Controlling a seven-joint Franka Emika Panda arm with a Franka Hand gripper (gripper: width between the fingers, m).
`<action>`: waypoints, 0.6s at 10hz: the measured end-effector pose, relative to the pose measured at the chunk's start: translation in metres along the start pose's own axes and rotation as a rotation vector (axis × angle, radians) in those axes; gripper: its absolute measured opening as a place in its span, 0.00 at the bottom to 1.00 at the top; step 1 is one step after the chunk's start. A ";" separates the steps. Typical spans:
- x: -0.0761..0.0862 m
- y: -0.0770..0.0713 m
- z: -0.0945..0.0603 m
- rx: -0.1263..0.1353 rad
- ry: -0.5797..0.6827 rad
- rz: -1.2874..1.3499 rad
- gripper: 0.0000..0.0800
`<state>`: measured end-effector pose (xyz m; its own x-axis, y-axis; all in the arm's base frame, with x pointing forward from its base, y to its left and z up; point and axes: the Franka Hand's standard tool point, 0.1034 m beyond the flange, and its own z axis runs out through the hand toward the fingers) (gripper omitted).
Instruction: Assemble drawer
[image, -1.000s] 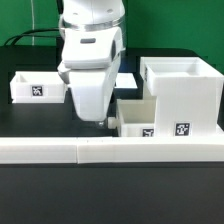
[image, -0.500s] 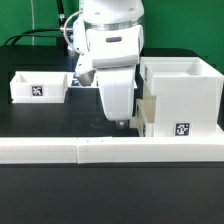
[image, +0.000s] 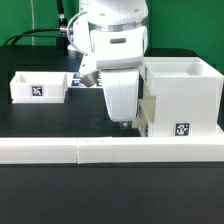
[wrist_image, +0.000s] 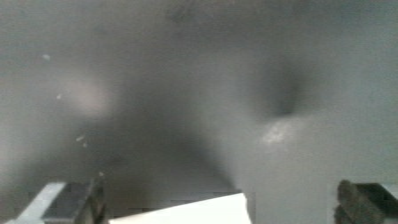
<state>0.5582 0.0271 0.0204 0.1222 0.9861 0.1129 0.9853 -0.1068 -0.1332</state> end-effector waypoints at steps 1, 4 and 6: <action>-0.001 0.000 0.000 0.001 0.000 -0.003 0.81; -0.024 0.001 -0.001 0.018 -0.003 -0.006 0.81; -0.040 0.004 -0.007 0.009 -0.010 0.005 0.81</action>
Offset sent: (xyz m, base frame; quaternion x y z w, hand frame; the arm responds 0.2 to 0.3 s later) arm 0.0074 -0.0321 -0.0072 0.0258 -0.0113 -0.0385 0.9989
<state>0.5581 -0.0136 0.0227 0.1259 0.9868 0.1022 0.9835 -0.1107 -0.1429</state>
